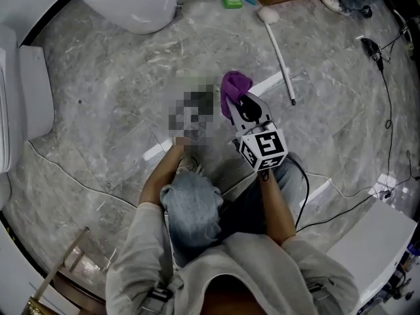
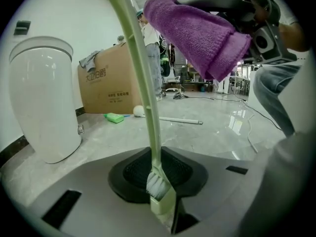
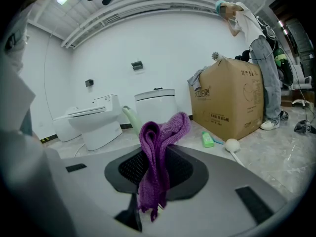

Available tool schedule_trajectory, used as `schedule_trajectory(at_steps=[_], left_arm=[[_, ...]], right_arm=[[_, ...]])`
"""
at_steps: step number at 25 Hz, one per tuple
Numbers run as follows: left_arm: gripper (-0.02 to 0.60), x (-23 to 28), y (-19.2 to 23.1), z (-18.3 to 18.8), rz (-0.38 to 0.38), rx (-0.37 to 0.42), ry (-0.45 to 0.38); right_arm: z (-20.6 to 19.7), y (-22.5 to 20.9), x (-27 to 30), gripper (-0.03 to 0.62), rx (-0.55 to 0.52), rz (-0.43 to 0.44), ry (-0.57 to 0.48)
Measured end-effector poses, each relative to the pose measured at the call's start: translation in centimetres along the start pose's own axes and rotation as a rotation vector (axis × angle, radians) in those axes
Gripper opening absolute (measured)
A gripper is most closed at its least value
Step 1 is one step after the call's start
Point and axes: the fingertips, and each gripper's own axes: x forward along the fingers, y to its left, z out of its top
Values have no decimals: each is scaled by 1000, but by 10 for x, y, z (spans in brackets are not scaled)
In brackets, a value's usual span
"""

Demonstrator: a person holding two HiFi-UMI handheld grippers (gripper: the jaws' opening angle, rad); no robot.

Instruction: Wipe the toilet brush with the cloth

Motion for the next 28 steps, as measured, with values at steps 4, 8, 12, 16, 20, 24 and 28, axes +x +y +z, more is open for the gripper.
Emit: schedule_trajectory(at_steps=[4, 8, 12, 16, 20, 24, 28], left_arm=[[69, 0, 1, 0, 5, -22, -11], [69, -1, 0, -1, 8, -10, -8], [69, 0, 1, -2, 7, -19, -1], [69, 0, 1, -2, 3, -12, 0], [69, 1, 0, -1, 2, -6, 0], [69, 0, 1, -1, -2, -13, -1], [69, 0, 1, 0, 2, -15, -3]], right_arm=[[15, 5, 4, 112, 2, 10, -26], [55, 29, 15, 112, -14, 57, -91], [101, 59, 21, 112, -106, 100, -148], [125, 74, 20, 112, -156, 129, -182], [110, 70, 25, 112, -164, 115, -139], [81, 52, 28, 112, -123, 71, -86], [42, 23, 32, 112, -71, 13, -3]])
